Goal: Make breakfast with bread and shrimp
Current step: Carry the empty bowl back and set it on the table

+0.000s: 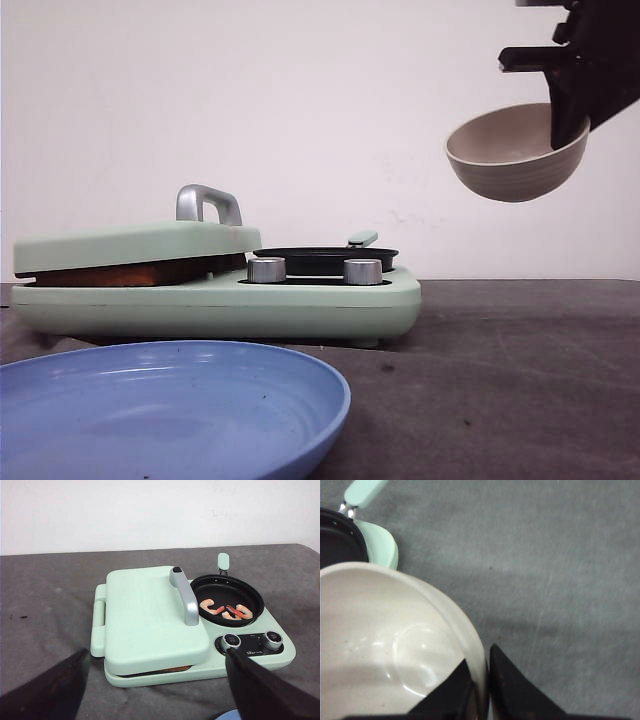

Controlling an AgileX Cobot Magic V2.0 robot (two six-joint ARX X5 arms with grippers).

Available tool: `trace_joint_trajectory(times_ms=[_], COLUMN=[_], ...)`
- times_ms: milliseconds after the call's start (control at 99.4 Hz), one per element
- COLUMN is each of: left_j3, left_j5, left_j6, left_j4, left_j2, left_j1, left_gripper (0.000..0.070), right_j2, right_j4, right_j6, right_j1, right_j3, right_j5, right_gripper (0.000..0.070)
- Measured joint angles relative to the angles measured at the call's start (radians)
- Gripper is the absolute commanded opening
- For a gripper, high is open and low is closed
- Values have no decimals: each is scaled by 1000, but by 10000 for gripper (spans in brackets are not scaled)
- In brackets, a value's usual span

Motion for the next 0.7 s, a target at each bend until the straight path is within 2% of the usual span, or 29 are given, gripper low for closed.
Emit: trace_joint_trajectory(times_ms=[201,422,704], left_j3=[0,0,0], left_j5=[0,0,0], left_j6=[-1,-1,-1], left_j4=[-3,-3,-5], left_j2=[0,0,0], left_j1=[0,0,0], left_gripper=[470,470,470], right_j2=[25,154,285], right_j4=[-36,-67,-64], right_j6=[56,98,127], right_j1=[-51,-79,-80], right_j3=[0,0,0], right_j5=[-94,-212,-246], right_gripper=[3,3,3])
